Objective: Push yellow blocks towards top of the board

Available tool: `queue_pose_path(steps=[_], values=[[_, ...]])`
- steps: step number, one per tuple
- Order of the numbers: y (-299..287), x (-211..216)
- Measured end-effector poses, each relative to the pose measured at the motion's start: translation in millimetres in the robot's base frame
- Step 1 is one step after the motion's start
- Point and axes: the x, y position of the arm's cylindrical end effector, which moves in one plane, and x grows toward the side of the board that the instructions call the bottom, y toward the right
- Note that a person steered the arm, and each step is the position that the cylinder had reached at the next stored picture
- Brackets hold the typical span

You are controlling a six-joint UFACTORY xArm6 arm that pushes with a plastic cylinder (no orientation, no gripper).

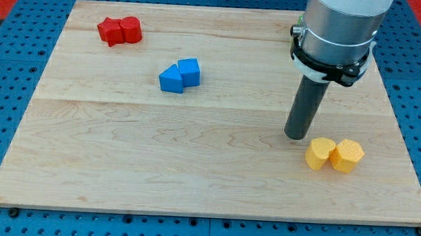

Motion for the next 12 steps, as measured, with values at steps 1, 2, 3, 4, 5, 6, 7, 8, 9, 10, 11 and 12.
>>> queue_pose_path(steps=[1, 2, 3, 4, 5, 6, 7, 8, 9, 10, 11, 12], values=[[7, -7], [5, -13], [-35, -7], [-46, 36], [-47, 88], [12, 94], [63, 89], [90, 66], [86, 30], [58, 5], [68, 4], [117, 21]])
